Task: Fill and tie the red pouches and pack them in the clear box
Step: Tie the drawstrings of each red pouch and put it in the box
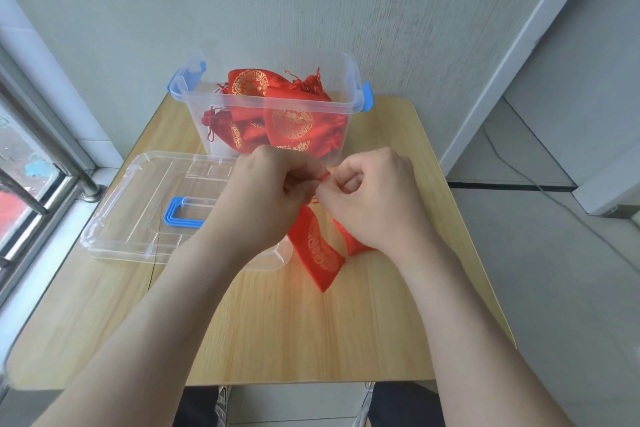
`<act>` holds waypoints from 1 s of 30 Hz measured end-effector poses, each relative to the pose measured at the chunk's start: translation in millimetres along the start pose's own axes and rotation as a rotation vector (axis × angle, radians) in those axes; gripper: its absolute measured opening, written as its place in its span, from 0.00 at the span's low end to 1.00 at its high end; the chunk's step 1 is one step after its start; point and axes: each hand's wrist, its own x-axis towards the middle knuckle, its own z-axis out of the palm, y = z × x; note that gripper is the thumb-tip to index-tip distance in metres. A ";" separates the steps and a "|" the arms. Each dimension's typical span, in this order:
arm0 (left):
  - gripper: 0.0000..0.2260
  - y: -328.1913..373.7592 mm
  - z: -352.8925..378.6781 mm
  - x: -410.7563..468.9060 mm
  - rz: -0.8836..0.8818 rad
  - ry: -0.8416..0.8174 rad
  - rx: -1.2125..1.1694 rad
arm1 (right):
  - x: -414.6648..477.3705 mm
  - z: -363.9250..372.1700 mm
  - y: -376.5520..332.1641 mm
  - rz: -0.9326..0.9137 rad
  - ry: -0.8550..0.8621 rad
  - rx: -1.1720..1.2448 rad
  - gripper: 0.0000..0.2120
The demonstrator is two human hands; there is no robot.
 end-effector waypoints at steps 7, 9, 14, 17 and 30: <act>0.11 0.6 3.6 -2.2 0.155 -0.015 0.179 | -1.6 -0.6 2.9 0.088 -0.073 0.001 0.12; 0.09 0.4 1.9 -2.6 0.181 -0.001 0.175 | -1.6 -3.7 2.5 0.129 -0.120 0.061 0.09; 0.04 -1.9 0.2 -1.6 0.197 0.048 0.150 | -0.5 -12.6 3.5 0.235 -0.207 0.332 0.09; 0.05 -1.6 2.5 -1.6 0.161 0.043 0.143 | 0.1 -12.4 3.4 0.269 -0.205 0.411 0.10; 0.08 -8.6 -2.1 2.0 -0.084 -0.183 -0.206 | 2.3 -13.3 16.1 0.129 -0.199 0.478 0.03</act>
